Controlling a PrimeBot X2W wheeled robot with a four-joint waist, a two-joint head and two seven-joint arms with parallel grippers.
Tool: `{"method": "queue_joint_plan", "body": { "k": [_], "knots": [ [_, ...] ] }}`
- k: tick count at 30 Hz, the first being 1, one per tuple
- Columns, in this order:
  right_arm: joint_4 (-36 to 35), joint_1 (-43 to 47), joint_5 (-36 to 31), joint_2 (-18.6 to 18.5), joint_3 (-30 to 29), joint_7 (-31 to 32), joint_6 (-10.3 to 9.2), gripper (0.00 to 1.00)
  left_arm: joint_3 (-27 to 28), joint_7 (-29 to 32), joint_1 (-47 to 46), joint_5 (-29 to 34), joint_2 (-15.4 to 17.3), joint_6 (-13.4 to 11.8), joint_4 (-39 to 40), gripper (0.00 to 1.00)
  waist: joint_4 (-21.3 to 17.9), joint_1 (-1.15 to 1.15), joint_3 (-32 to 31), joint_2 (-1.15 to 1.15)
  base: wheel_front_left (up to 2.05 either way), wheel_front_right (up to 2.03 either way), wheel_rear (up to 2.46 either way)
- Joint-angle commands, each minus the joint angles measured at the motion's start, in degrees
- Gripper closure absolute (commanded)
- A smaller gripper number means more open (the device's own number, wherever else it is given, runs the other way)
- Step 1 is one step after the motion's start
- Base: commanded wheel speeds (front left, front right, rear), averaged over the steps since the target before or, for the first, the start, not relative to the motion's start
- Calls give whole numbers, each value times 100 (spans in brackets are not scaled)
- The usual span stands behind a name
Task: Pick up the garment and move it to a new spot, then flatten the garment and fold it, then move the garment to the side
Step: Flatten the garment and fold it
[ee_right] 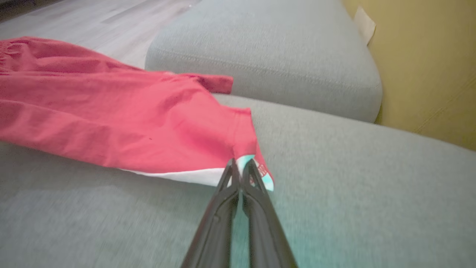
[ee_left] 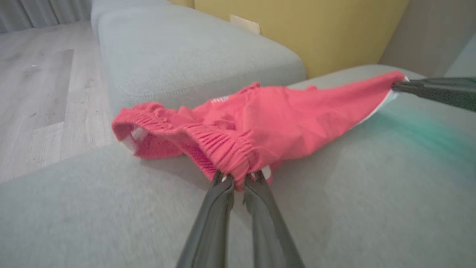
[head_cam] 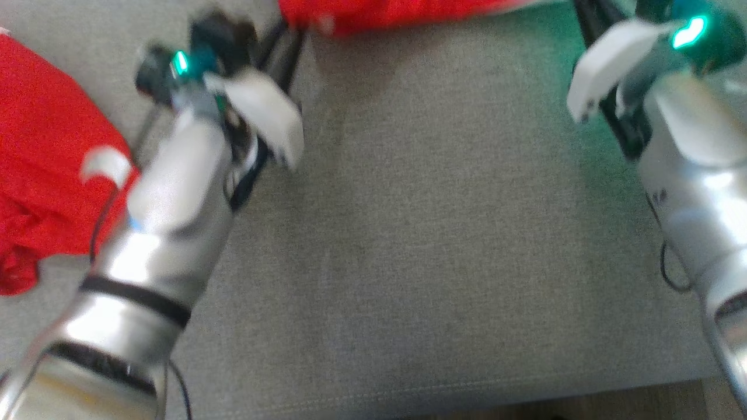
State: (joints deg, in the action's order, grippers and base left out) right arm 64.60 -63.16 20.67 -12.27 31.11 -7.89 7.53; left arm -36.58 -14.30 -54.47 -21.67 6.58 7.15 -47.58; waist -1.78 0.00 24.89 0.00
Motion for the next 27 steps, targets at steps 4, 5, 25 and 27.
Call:
{"method": "queue_joint_plan", "body": {
  "k": [4, 5, 25, 27],
  "knots": [
    [-679, 578, 760, -403, 626, 415, -4, 100, -284, -69, 437, -17, 410, 33, 421, 100, 104, 0, -411, 0, 0, 0, 0],
    [-862, 706, 954, -545, 803, 543, -4, 100, -382, -69, 578, -43, 467, 33, 494, 100, 111, 0, -480, 0, 0, 0, 0],
    [-3692, 2536, 3310, -3079, 2696, 2553, -4, 100, -1021, -70, 2447, -108, 909, 34, 1377, 100, 21, 0, -1873, 0, 0, 0, 0],
    [-3921, 2704, 3461, -3282, 2725, 2716, -4, 100, -1072, -70, 2634, -127, 918, 33, 1461, 100, 20, 0, -2015, 0, 0, 0, 0]
  ]
}}
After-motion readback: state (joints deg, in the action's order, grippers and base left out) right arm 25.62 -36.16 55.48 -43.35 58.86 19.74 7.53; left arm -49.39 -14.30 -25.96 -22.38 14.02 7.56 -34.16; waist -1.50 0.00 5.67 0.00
